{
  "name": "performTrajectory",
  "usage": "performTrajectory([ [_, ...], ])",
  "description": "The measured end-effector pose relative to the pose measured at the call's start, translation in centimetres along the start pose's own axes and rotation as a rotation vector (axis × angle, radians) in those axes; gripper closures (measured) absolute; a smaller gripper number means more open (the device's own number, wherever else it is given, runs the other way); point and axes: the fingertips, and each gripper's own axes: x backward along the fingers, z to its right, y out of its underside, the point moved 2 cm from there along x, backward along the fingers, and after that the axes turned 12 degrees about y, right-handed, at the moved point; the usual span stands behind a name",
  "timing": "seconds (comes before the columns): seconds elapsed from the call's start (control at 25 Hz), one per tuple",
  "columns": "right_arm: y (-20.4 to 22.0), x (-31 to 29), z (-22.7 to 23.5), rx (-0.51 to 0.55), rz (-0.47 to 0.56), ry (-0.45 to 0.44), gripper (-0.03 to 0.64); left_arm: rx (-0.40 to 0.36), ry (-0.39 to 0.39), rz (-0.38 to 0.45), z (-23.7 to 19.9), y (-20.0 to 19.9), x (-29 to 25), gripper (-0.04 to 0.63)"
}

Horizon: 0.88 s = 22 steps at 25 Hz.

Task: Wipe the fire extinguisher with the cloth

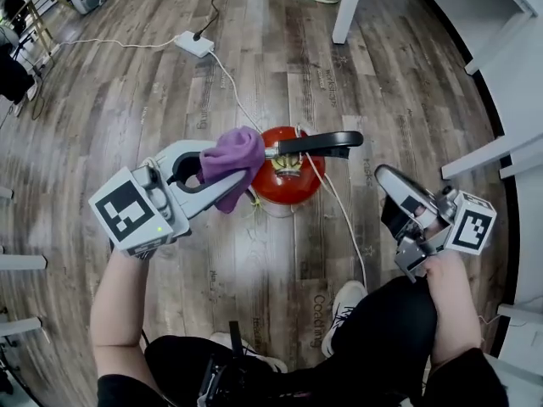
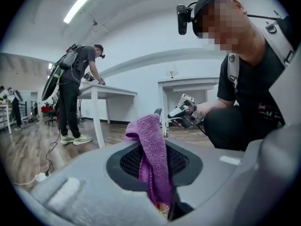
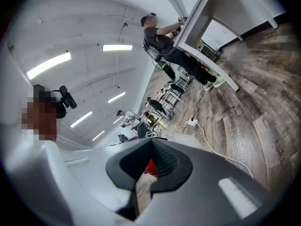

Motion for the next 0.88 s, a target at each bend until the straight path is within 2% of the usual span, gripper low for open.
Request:
performTrajectory([
  [0.08,-0.2,0.1,-0.1,-0.007,0.005,-0.016,0.615,-0.026,0.034,-0.049,-0.1,-1.1,-1.3,0.522],
  [0.16,-0.5,0.1,0.0,-0.023,0.016,-0.026,0.615,-0.065,0.073,-0.136,0.0,-2.0,-3.1,0.522],
  [0.32,-0.8,0.3,0.6,-0.063,0.027,-0.032,0.615,-0.241,0.114,-0.362,0.3,-3.6,-6.1,0.505],
  [0.4,-1.0,0.4,1.0,-0.075,0.03,-0.031,0.615,-0.321,0.13,-0.439,0.7,-4.4,-6.8,0.505],
  [0.6,-1.3,0.4,1.5,-0.105,0.038,-0.031,0.615,-0.378,0.186,-0.449,1.8,-6.4,-10.6,0.509],
  [0.8,-1.2,0.8,1.9,-0.102,0.043,0.002,0.615,-0.508,0.211,-0.49,2.3,-8.7,-15.0,0.511],
  [0.88,-1.2,1.0,2.1,-0.106,0.05,0.016,0.615,-0.535,0.208,-0.498,2.5,-8.8,-15.2,0.511],
])
